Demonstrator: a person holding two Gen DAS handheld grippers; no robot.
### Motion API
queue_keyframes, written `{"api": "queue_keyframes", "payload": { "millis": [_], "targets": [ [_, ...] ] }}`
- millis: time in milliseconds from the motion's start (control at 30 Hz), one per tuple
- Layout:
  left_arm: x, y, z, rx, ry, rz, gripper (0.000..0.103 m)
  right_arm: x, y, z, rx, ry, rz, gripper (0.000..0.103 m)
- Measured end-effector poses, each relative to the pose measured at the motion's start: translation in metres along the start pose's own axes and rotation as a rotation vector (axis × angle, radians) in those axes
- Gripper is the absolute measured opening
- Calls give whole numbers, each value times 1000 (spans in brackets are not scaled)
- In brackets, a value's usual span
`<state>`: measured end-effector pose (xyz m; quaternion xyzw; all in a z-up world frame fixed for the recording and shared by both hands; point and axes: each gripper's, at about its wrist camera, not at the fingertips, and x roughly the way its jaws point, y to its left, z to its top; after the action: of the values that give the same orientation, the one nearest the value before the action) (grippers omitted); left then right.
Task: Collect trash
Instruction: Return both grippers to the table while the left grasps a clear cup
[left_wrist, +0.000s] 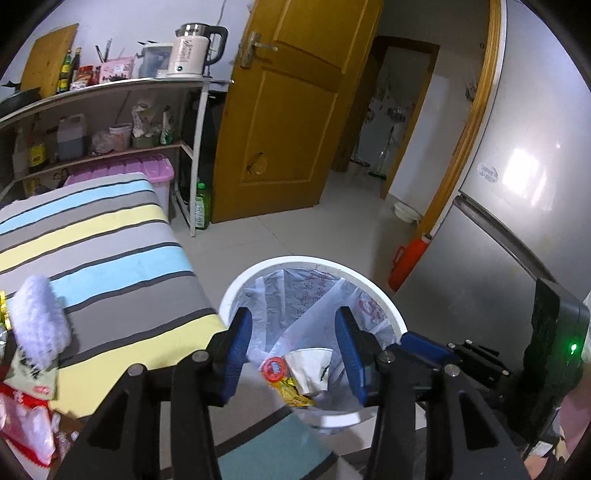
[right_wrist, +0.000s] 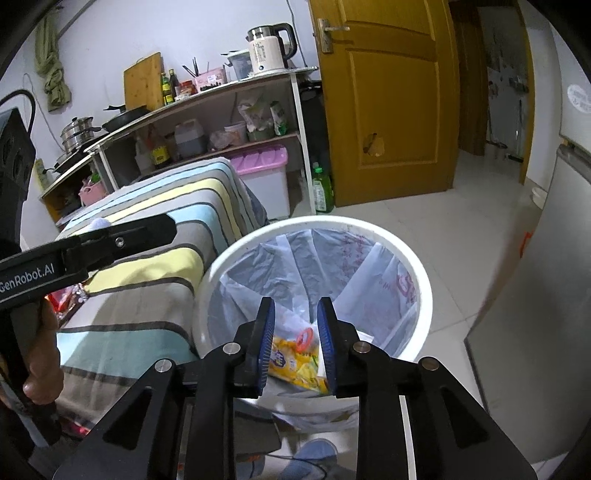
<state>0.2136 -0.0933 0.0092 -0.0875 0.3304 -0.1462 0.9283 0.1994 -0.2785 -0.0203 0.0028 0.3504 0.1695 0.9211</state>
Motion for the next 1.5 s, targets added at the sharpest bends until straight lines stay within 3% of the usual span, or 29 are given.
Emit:
{"api": "queue_keyframes", "payload": {
  "millis": [300,733,1100,1500],
  "targets": [
    [-47,19,-18,-36,-60,74,49,-31,36,0,-55,-43,42,25],
    [-107,55,-51,-69,-137,188,52,-45,95,-10,-141,-38,140,25],
    [-134,89,-75,-97,-148,284,52,-44,130,-17,-196,-19,202,25],
    [-138,113,-85,-136,-135,303,51,-35,148,-22,-216,6,234,25]
  ]
}}
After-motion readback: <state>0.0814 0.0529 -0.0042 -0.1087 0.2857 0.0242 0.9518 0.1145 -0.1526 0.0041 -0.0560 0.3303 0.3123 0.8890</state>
